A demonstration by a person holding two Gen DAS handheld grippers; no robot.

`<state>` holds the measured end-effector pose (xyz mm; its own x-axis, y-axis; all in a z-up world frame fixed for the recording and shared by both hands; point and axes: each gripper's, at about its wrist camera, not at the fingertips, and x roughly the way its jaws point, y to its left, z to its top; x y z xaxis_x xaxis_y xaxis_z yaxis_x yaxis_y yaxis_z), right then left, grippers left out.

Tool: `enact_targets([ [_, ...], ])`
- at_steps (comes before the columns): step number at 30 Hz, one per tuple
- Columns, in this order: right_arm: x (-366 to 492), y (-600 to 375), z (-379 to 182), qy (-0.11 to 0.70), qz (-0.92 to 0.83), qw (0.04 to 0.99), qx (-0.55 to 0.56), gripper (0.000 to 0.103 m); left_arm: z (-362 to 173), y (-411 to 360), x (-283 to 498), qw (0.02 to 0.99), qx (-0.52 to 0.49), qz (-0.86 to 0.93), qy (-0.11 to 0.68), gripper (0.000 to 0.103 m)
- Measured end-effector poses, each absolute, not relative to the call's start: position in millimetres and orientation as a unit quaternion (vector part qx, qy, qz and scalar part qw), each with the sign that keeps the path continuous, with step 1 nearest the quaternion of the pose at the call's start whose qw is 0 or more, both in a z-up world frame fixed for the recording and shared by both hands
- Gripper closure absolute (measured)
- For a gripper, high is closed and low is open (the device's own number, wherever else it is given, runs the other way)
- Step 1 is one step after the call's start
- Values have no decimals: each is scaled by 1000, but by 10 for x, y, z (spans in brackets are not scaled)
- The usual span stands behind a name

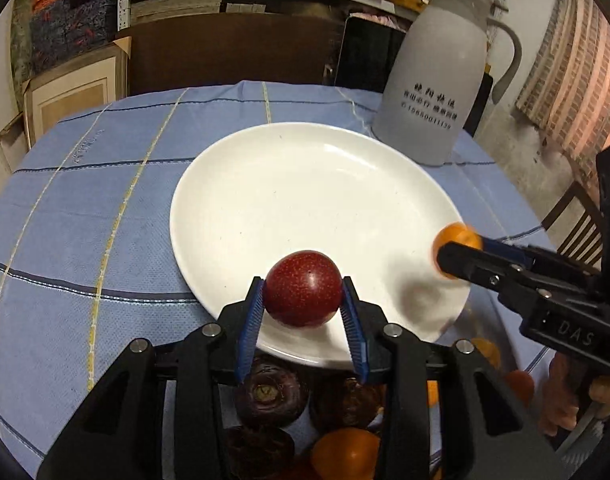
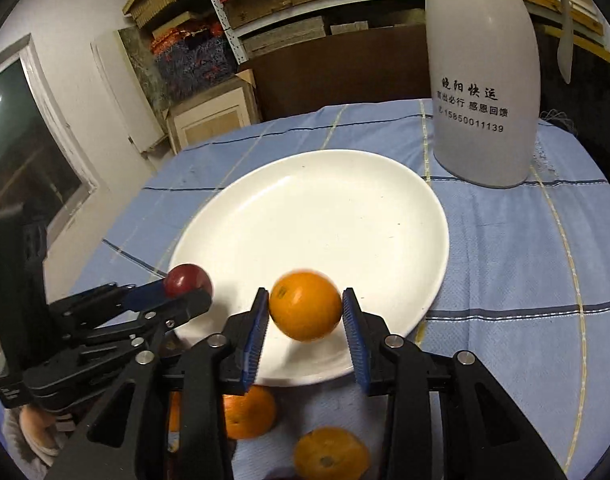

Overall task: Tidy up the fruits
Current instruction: 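Lower both held fruits onto the white plate and open both tools, then move right tool to a large orange while left tool reaches a dark brown fruit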

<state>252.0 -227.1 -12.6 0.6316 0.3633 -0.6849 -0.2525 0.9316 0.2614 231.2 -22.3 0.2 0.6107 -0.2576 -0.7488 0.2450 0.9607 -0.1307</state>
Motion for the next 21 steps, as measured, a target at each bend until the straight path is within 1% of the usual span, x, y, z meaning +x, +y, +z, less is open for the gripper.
enact_targets([
  [1,2522,-2252,-142,396,169,900,67,59,-5,-224,2303,898,-7,-138,417,56],
  [2,2504,-2244,-142,396,169,900,68,59,-1,-213,2303,899,-8,-137,416,53],
  [4,2426,-2279,-66,383,174,904,76,59,54,-164,2241,903,-17,-138,407,50],
  [6,2276,-2336,102,358,181,912,82,59,159,-76,2132,909,-29,-137,392,50],
  [7,2190,-2357,179,345,184,917,80,59,217,-28,2065,913,-34,-136,382,46],
  [8,2030,-2386,309,323,187,925,76,56,299,46,1963,920,-40,-128,367,37],
  [9,1940,-2404,374,310,188,929,75,46,345,103,1888,925,-45,-120,356,32],
  [10,1819,-2444,422,294,188,934,77,40,385,172,1796,931,-51,-108,344,27],
  [11,1651,-2505,429,276,183,940,81,32,399,237,1697,936,-53,-96,334,27],
  [12,1533,-2550,404,266,174,944,83,30,376,305,1586,938,-55,-86,331,27],
  [15,1277,-2685,162,268,146,949,79,30,188,494,1331,935,-67,-60,344,27],
  [19,1161,-2884,-127,311,124,936,110,29,-64,567,1141,923,-62,-27,378,27],
  [21,1103,-2953,-163,312,122,934,123,21,-104,532,1072,924,-47,-22,379,27],
])
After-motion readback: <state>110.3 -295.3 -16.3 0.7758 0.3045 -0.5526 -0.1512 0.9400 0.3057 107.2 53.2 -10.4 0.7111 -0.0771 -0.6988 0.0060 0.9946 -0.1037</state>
